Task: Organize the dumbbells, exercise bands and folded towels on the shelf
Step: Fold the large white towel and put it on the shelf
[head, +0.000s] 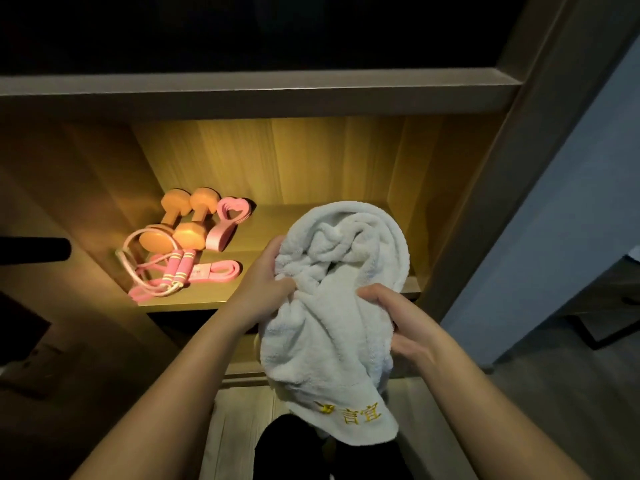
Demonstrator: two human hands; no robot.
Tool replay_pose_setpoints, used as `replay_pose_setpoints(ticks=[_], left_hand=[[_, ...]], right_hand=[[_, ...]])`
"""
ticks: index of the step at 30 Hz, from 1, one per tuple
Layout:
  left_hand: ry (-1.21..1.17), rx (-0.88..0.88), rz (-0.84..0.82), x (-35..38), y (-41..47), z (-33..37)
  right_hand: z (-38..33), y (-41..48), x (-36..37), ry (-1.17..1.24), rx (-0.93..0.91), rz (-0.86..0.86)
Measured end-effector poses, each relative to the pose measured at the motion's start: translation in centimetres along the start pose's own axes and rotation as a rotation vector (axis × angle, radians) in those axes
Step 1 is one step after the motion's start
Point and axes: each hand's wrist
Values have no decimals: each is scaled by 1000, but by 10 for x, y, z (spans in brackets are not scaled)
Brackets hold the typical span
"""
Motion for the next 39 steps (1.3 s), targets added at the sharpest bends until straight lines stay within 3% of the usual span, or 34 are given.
replay_pose_setpoints(ticks=[4, 8, 13, 16, 19, 23, 26, 28, 32, 34, 37, 39], left_hand=[[3, -31, -180, -9, -16, 13], [56, -150, -311, -9, -56, -7], [215, -213, -374, 31, -127, -86], [262, -256, -331, 64, -170, -133], [287, -188, -284, 87, -190, -146], [516, -72, -327, 93, -182, -140], [598, -53, -360, 97, -178, -135], [576, -44, -361, 97, -177, -135], [265, -166, -222, 81, -184, -149], [79, -246, -73, 67, -189, -161], [247, -259, 129, 42, -186, -183], [386, -313, 81, 29, -178, -194]], right_hand=[[9, -22, -4, -38, -7, -35], [62, -50, -14, -75, 55, -167], [176, -84, -43, -38, 140, -89], [224, -106, -67, -95, 227, 74], [231, -124, -88, -364, 93, 265], [191, -119, -92, -865, -72, 498], [170, -96, -72, -1295, -278, 433], [165, -79, -55, -1324, -341, 314], [175, -52, -45, -1538, -342, 275], [180, -47, -57, -1606, -241, 257], [163, -49, -62, -1777, 19, 150], [145, -46, -54, -1924, 88, 89]])
Point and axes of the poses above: each hand's wrist, its own y-axis towards the middle knuckle, its own x-axis out of the palm, z = x × y, and after that the axes turned 8 degrees about -y, right-handed
